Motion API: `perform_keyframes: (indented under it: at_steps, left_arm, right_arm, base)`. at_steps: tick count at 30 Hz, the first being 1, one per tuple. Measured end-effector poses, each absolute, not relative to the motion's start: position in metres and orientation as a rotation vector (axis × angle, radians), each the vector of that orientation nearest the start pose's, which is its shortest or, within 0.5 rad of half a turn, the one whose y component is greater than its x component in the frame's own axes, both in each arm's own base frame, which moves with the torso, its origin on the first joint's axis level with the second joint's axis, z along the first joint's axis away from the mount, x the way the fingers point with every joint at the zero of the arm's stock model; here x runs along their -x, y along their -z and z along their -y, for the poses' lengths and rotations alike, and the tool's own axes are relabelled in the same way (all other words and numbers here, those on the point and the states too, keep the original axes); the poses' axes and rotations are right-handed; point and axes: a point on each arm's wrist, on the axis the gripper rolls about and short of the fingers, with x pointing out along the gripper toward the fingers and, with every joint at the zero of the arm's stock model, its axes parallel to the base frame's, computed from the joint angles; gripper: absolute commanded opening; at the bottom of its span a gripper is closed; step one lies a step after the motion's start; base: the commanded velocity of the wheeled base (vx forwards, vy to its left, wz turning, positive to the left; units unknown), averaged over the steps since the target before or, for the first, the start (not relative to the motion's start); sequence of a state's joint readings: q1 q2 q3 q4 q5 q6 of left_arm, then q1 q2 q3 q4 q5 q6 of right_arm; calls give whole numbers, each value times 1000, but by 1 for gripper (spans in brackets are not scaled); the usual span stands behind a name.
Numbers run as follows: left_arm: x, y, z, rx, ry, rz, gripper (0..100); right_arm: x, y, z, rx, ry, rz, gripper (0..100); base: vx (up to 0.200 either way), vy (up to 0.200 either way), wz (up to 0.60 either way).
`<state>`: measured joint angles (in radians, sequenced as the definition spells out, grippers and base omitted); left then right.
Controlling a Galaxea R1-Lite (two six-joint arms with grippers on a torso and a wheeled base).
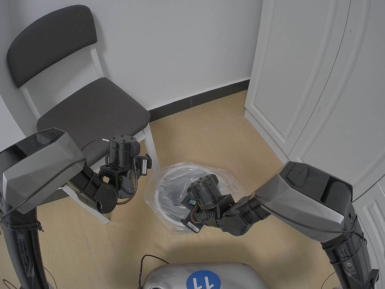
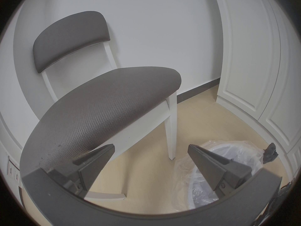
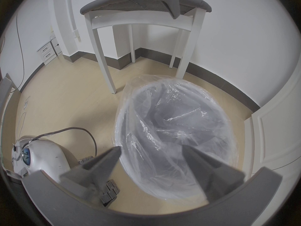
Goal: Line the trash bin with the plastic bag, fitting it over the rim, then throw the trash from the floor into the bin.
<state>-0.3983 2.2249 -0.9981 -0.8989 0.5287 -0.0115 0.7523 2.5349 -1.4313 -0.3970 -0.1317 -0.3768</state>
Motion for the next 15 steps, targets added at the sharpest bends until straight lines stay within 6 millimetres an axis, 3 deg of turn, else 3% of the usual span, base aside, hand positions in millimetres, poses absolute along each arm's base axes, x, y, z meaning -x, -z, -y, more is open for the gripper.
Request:
perform_keyframes:
  at_steps: [8, 15]
  left_arm:
    - [-379, -67, 147, -136, -133, -292, 100]
    - [-378, -67, 148, -139, -130, -294, 100]
  right_arm:
    - [-336, 23, -324, 649, -720, -485, 0]
    - [-301, 34, -325, 683, -770, -448, 0]
  base:
    - [0, 0, 0]
    - [0, 0, 0]
